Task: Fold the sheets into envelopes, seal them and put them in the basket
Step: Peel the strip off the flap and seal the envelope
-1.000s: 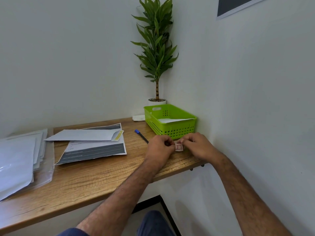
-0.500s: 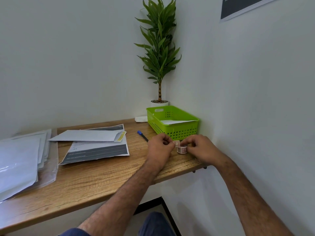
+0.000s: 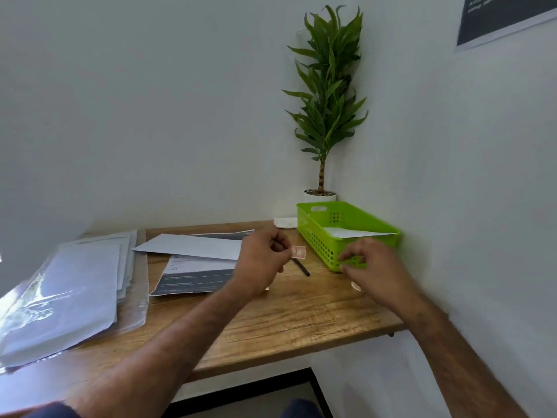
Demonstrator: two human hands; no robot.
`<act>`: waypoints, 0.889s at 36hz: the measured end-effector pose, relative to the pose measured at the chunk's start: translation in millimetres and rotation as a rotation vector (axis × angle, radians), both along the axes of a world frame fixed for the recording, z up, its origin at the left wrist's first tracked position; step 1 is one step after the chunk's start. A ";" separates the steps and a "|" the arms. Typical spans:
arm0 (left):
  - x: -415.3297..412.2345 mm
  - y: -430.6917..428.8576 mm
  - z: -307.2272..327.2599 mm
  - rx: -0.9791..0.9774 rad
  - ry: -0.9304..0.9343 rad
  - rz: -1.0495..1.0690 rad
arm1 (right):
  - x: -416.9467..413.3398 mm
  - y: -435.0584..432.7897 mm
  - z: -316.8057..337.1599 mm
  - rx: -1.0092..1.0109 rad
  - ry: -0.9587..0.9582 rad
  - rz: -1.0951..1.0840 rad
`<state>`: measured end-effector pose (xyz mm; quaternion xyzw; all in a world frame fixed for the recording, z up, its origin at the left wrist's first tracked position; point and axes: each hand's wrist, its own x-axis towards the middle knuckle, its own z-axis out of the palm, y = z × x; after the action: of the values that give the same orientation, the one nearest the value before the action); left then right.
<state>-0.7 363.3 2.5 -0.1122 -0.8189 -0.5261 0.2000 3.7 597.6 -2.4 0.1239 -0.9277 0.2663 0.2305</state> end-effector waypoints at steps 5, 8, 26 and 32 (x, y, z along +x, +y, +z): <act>-18.5 -50.6 30.2 -0.123 0.055 0.026 | -13.2 -91.1 44.3 -0.199 0.083 0.222; -35.6 -84.5 47.7 -0.175 0.081 0.098 | -44.4 -145.1 66.4 -0.329 0.081 0.344; -97.0 -212.3 -7.9 0.041 -0.056 0.367 | -168.8 -293.8 2.3 -0.567 -0.486 0.537; -94.0 -206.6 -10.8 0.130 -0.101 0.354 | -170.4 -288.0 -7.7 -0.707 -0.593 0.547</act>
<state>-94.7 156.6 -8.3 0.0731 -0.7991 -0.5396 0.2549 -166.7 309.7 -10.2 0.1956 -0.7404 0.6366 -0.0914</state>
